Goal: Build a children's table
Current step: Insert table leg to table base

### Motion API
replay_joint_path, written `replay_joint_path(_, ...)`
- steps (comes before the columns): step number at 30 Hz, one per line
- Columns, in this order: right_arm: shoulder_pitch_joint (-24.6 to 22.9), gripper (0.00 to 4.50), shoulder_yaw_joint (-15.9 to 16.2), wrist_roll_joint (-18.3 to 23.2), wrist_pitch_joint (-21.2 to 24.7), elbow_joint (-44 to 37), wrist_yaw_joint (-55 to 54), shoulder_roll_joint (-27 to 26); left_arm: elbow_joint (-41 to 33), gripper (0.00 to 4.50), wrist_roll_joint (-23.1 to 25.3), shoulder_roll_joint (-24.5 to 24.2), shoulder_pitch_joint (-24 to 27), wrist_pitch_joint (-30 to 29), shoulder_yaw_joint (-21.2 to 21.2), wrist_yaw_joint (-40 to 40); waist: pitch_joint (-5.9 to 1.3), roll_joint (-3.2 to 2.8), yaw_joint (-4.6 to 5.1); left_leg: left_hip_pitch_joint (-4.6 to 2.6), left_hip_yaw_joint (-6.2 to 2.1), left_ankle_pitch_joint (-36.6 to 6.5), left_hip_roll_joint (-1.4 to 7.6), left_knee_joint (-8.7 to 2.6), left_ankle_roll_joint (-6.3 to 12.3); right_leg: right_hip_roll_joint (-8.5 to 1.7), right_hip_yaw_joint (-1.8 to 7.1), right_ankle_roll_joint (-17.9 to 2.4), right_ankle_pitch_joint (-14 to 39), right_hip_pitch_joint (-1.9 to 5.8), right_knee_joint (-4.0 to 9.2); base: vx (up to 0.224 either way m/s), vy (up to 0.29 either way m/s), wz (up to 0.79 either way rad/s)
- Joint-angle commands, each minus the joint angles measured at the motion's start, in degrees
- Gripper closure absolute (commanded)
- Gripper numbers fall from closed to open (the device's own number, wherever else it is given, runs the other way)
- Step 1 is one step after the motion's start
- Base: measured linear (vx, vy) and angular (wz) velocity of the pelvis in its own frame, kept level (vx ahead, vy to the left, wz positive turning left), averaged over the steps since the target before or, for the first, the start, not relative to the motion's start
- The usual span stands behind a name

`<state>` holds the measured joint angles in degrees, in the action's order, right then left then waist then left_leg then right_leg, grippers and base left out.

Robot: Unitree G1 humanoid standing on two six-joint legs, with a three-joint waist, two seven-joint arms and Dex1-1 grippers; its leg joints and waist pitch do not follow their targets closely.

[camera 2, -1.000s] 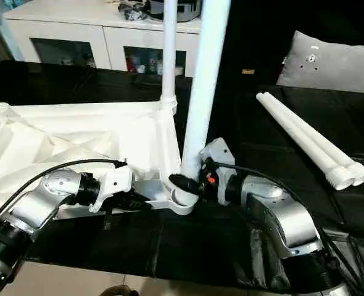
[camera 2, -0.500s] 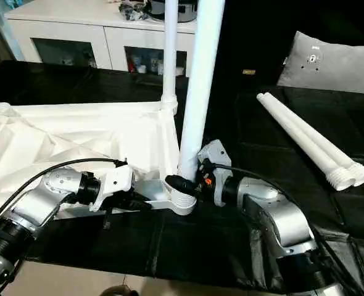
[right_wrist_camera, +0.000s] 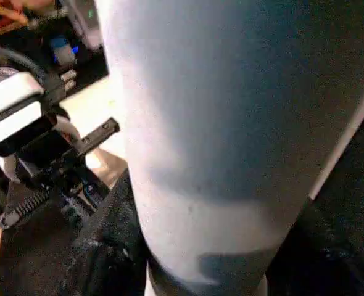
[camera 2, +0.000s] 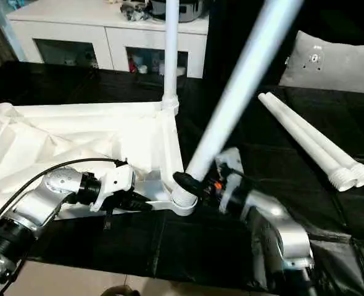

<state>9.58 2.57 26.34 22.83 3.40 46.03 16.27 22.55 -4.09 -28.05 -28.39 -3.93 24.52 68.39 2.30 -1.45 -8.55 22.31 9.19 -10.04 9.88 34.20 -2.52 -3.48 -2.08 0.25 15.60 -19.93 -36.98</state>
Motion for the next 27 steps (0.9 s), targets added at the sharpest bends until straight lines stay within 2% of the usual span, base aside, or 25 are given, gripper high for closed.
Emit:
replay_joint_path(1,-2.43,2.59,0.80,-1.23,0.07,1.51,-0.56,0.01,-0.42,4.50,-0.95,0.58,-0.97,0.09,-1.93,-0.36,-3.00,-0.34,0.19,-1.60,-1.20,-12.86,3.63,-4.87,-1.54,-5.31,2.41,-11.78,-1.14,0.73,4.57,0.000,0.000,0.00)
replay_joint_path(2,-3.79,2.59,2.77,-3.65,-2.19,0.40,-0.63,0.94,-0.46,4.50,-0.88,0.53,-0.94,0.04,-1.99,-0.27,-2.97,-0.71,0.11,-1.56,-1.25,-13.49,3.59,-4.89,-1.74,-5.40,2.43,-11.65,-0.21,0.68,4.67,0.000,0.000,0.00)
replay_joint_path(3,-4.63,2.59,5.35,-7.00,-4.24,-0.65,-0.57,2.51,-0.52,4.50,-0.65,0.38,-0.93,0.06,-1.92,-0.05,-2.90,-0.42,0.09,-1.60,-1.22,-13.83,3.63,-4.97,-1.88,-5.37,2.48,-11.16,0.68,0.74,4.85,0.000,0.000,0.00)
replay_joint_path(4,-4.63,2.59,5.54,-7.29,-4.38,-0.69,-0.56,2.64,-0.53,4.50,-0.62,0.36,-0.93,0.07,-1.90,-0.03,-2.92,-0.61,0.06,-1.57,-1.27,-13.66,3.62,-4.95,-2.00,-5.36,2.46,-10.95,0.80,0.74,4.81,0.000,0.000,0.00)
replay_joint_path(6,-4.13,2.59,7.82,-10.47,-5.33,-0.77,-0.12,4.45,-0.64,4.50,-0.23,0.21,-0.99,0.17,-1.67,0.19,-2.72,-0.70,0.15,-1.63,-1.24,-14.18,3.56,-5.08,-2.14,-5.27,2.54,-10.33,2.04,0.65,5.00,0.000,0.000,0.00)
replay_joint_path(11,-1.76,2.59,11.56,-14.16,-5.02,0.95,2.23,7.12,-0.74,4.50,0.73,-0.12,-1.12,0.73,-1.15,0.34,-2.42,-0.58,0.37,-1.71,-1.33,-16.04,3.65,-5.28,-2.09,-5.25,2.66,-10.46,4.87,0.50,5.23,0.000,0.000,0.00)
replay_joint_path(15,0.47,2.59,15.97,-16.18,-4.69,4.02,6.13,9.07,0.08,4.50,0.55,0.01,-2.03,1.51,-1.31,1.36,-2.14,-0.73,0.54,-1.83,-1.38,-17.74,3.74,-5.46,-2.29,-5.37,2.85,-10.62,7.57,0.31,5.50,0.000,0.000,0.00)
replay_joint_path(16,0.55,2.59,16.14,-16.28,-4.74,4.18,6.25,9.13,0.16,4.50,0.53,0.04,-2.10,1.57,-1.32,1.41,-2.22,-0.70,0.57,-1.83,-1.39,-17.66,3.70,-5.43,-2.25,-5.31,2.83,-10.69,7.13,0.38,5.47,0.000,0.000,0.00)
replay_joint_path(17,1.02,2.59,16.52,-16.35,-4.66,5.10,6.66,9.05,0.89,4.50,0.46,0.33,-2.76,1.88,-1.34,1.67,-2.06,-0.95,0.62,-1.80,-1.42,-17.79,3.66,-5.49,-2.28,-5.30,2.85,-10.75,6.77,0.29,5.49,0.000,0.000,0.00)
replay_joint_path(18,1.31,2.59,16.71,-16.43,-4.66,5.68,6.92,8.96,1.37,4.50,0.42,0.52,-3.19,2.07,-1.34,1.83,-2.14,-0.74,0.69,-1.88,-1.39,-18.10,3.68,-5.51,-2.29,-5.30,2.86,-10.91,6.43,0.35,5.50,0.000,0.000,0.00)
replay_joint_path(19,1.37,2.59,16.81,-16.06,-4.07,5.87,7.36,8.92,1.75,4.50,0.40,0.73,-3.63,2.28,-1.32,1.97,-2.04,-0.86,0.71,-1.93,-1.33,-18.27,3.62,-5.47,-2.25,-5.27,2.89,-11.05,6.42,0.23,5.56,0.000,0.000,0.00)
replay_joint_path(21,1.58,2.59,16.67,-15.65,-3.83,6.77,7.65,8.47,3.59,4.50,0.30,1.57,-5.38,2.89,-1.52,2.11,-1.77,-1.01,0.73,-2.27,-1.31,-20.71,3.64,-5.64,-2.75,-5.40,3.00,-11.09,9.60,0.05,6.02,0.000,0.000,0.00)
replay_joint_path(22,1.51,2.59,16.59,-15.41,-3.72,6.95,7.80,8.34,4.24,4.50,0.15,1.93,-6.02,3.05,-1.67,2.16,-1.68,-0.86,0.74,-2.30,-1.36,-21.53,3.69,-5.71,-2.93,-5.49,3.05,-11.04,10.85,0.07,6.09,0.000,0.000,0.00)
replay_joint_path(24,1.64,2.59,16.32,-15.50,-4.25,7.84,7.45,7.91,7.14,4.50,0.31,3.03,-8.27,4.23,-1.99,1.90,-1.38,-1.30,0.79,-2.55,-1.65,-24.30,3.75,-6.04,-3.66,-5.71,3.17,-10.37,16.04,-0.03,6.48,0.000,0.000,0.00)
replay_joint_path(26,1.50,2.59,16.04,-15.52,-4.86,8.16,6.86,7.59,10.66,4.50,0.89,4.31,-10.84,5.92,-2.33,1.04,-1.31,-1.20,0.82,-2.96,-1.54,-25.18,3.77,-6.17,-3.83,-5.69,3.30,-9.93,17.69,-0.25,7.00,0.000,0.000,0.00)
replay_joint_path(27,1.48,2.59,16.01,-15.52,-4.87,8.15,6.79,7.56,10.83,4.50,0.91,4.37,-10.96,5.98,-2.35,1.00,-1.31,-1.35,0.77,-3.01,-1.55,-24.92,3.84,-6.19,-3.88,-5.74,3.33,-9.91,17.17,-0.30,6.97,0.000,0.000,0.00)
